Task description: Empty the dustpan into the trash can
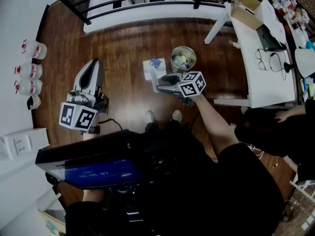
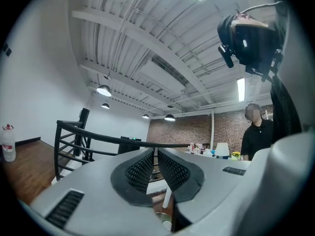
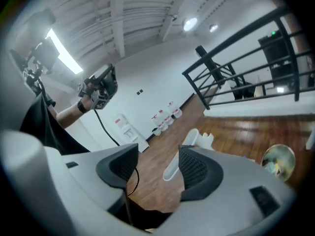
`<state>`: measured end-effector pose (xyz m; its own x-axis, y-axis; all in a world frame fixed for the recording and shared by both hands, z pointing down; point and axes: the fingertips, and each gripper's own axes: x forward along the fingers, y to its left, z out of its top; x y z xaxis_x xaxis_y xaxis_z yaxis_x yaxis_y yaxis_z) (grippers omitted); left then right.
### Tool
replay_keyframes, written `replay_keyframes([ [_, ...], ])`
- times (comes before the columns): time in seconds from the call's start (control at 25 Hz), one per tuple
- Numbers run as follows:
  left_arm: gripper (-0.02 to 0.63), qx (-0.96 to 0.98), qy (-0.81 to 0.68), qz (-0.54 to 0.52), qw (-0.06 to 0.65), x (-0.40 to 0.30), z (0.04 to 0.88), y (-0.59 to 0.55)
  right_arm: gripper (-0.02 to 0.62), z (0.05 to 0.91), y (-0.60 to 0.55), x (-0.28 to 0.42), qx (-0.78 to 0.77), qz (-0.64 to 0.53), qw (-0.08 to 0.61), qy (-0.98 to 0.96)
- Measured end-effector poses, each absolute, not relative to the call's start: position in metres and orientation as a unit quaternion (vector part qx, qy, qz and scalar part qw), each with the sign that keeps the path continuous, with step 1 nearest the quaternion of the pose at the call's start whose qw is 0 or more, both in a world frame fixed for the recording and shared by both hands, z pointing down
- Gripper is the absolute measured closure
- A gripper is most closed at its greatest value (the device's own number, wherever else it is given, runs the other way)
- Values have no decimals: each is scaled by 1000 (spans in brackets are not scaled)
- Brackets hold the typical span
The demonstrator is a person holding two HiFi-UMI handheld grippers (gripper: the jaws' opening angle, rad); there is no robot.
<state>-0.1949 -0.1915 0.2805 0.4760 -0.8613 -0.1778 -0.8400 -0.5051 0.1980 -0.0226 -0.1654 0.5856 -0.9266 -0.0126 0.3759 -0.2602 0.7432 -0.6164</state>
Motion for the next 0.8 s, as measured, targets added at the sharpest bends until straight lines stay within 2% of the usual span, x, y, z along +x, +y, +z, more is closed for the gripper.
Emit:
replay_keyframes([
  [0.08,586,854,-502,-128,42,-201,279,-188,331,616,-165,-29,65,384,195,-900],
  [0.16,558,850,-510,-125,39,-209,276,-184,301,635,-167,-37,58,413,204,-886],
  [0.72,537,804,-582,-111,40,-273,281,-164,302,668,-193,-82,12,551,176,-816],
  [0.8,537,801,-587,-108,42,-277,282,-164,331,668,-193,-90,-2,561,174,-809],
])
